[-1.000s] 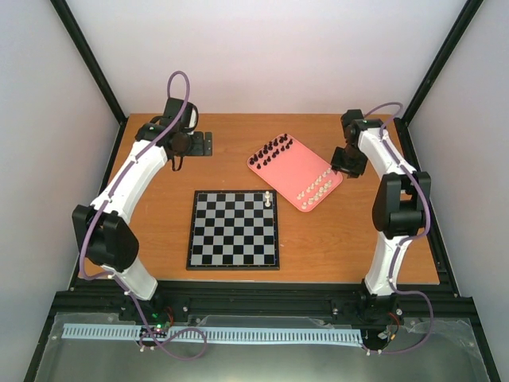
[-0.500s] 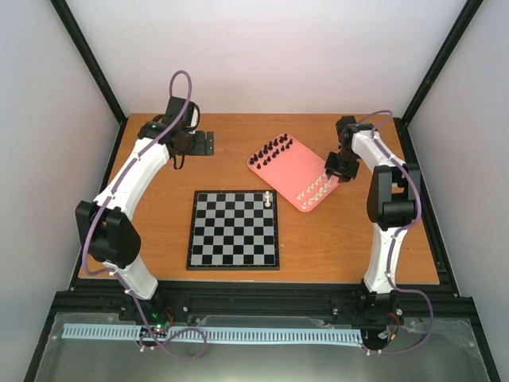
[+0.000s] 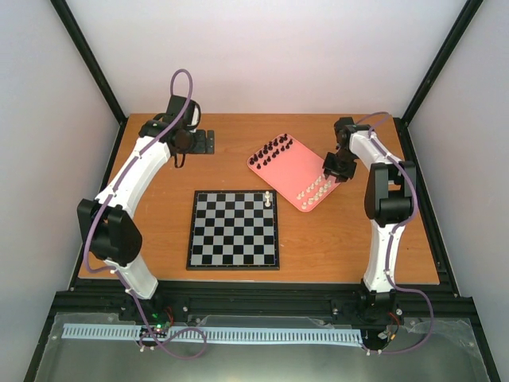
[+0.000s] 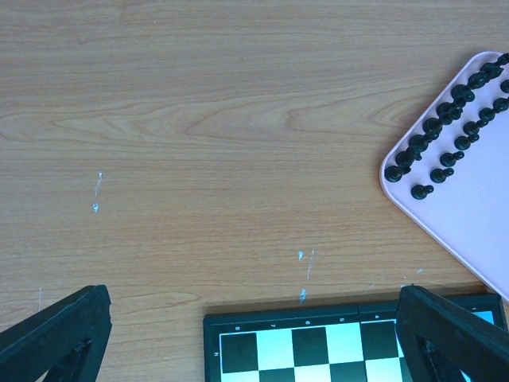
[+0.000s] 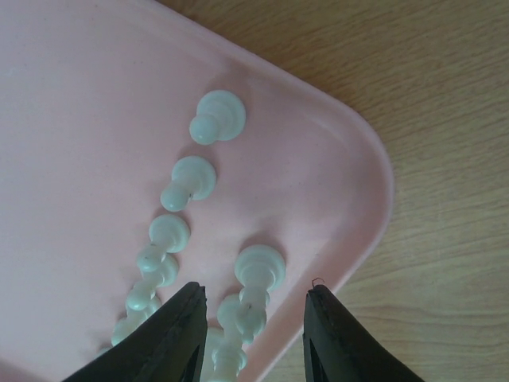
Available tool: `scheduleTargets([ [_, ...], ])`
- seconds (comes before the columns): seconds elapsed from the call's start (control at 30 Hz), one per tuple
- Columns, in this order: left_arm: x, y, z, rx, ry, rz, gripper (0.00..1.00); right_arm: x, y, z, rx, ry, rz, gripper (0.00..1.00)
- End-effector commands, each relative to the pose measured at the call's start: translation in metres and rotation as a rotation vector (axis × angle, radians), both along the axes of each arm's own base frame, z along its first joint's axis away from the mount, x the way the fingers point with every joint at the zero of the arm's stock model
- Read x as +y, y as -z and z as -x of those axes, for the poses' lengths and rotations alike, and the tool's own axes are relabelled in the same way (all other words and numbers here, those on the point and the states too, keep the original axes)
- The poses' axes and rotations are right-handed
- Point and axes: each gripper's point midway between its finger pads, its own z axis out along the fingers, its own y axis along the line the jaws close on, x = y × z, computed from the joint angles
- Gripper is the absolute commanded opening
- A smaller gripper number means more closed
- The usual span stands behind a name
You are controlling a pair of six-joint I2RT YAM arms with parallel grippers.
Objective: Set up the chess pieces on the board
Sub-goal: Pick up the chess piece from the storage box.
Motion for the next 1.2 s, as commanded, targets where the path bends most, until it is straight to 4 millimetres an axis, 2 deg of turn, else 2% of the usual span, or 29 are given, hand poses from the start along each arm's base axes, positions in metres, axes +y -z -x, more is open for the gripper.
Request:
scheduleTargets([
  [0.0,-0.003,-0.013,-0.007,-0.031,0.011,0.001,1.00,0.000,0.001,-0.007,-0.010,0.002,-0.003,0.40],
  [0.23,-0.003,-0.011,-0.008,-0.027,0.011,0.000,1.00,0.000,0.007,-0.009,-0.005,0.007,-0.005,0.35],
  [0.5,-0.002,-0.011,-0.009,-0.028,0.008,-0.006,1.00,0.001,0.013,-0.009,0.004,0.007,-0.002,0.34],
  [0.63,-0.002,-0.011,-0.009,-0.026,0.009,-0.007,1.00,0.002,0.013,-0.010,-0.001,0.011,-0.005,0.27],
  [0.8,-0.002,-0.012,-0.009,-0.028,0.007,-0.008,1.00,0.002,0.014,-0.011,-0.001,0.008,-0.001,0.25],
  [1.03,0.000,-0.013,-0.007,-0.028,0.004,-0.015,1.00,0.005,0.015,-0.012,-0.005,0.008,-0.010,0.16],
  [1.17,0.001,-0.013,-0.007,-0.029,0.002,-0.017,1.00,0.007,0.014,-0.014,-0.010,0.008,-0.012,0.06],
])
